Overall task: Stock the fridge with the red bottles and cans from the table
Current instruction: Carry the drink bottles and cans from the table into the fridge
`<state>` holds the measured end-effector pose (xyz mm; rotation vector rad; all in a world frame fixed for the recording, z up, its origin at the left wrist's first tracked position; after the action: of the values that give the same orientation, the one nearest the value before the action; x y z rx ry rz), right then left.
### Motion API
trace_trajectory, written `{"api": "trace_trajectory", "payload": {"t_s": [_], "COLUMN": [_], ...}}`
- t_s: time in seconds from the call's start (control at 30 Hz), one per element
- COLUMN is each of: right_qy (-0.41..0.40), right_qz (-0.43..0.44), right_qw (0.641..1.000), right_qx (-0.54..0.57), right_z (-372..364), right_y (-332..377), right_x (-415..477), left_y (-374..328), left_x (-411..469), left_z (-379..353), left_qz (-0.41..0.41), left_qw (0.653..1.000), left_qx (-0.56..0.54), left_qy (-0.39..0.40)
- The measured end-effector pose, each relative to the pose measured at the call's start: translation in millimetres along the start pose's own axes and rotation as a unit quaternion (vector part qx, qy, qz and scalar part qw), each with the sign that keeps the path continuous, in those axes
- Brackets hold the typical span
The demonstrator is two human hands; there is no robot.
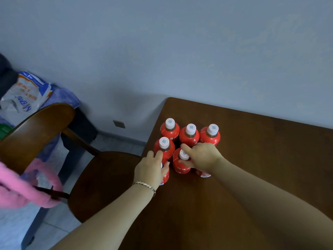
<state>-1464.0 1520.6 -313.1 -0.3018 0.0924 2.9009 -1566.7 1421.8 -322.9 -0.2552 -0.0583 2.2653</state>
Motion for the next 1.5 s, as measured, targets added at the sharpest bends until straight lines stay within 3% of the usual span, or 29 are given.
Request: {"api": "trace_trajectory", "payload": {"t_s": [0.2,0.37,0.5,0.77,0.87,1.07,1.27,1.5], "right_qy": [0.041,0.071,0.097,0.058,0.030,0.046,0.078,0.040], "right_qz": [-0.082,-0.216,-0.210,-0.062,-0.009,0.162,0.358,0.564], "right_qw": [0.994,0.959,0.960,0.994,0.997,0.984,0.928,0.816], "right_qx": [0.054,0.169,0.155,0.073,0.065,0.051,-0.067,-0.120], "right_z": [-4.7,-16.4,-9.8,49.5,72.5,101.2,103.3,82.0], "right_y": [13.5,23.8,33.8,69.9,98.3,211.2,376.4,590.1], "right_x": [-22.9,-74.3,-119.9,-210.2,-244.3,-296.2,-361.7,-511.1], "left_y": [5.3,5.2,-7.8,-33.2,-33.2,-3.1,43.0,60.0], "left_x": [-8.4,-49.7,-89.8,-218.6,-286.5,-439.4,-613.2,-886.7], "left_z": [0.8,1.7,18.2,77.8,91.6,108.6,97.0,66.4], "left_qz": [0.069,0.132,0.144,0.222,0.261,0.342,0.489,0.670], "left_qw": [0.996,0.985,0.984,0.974,0.965,0.937,0.869,0.740], "left_qx": [-0.007,0.034,0.063,0.028,0.019,0.053,0.049,0.020], "left_qy": [0.059,0.105,0.086,-0.022,-0.025,-0.055,-0.058,-0.053]}}
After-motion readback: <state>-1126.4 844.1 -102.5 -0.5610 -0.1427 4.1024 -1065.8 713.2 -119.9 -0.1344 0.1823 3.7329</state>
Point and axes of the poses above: each hand's wrist, its own x-axis towards the middle knuckle, its own z-axis out of the back of the hand, y = z × x, the point moved 6 cm from there along x, towards the middle knuckle, and after that the axes turned 13 degrees about z, right-handed, at the moved point
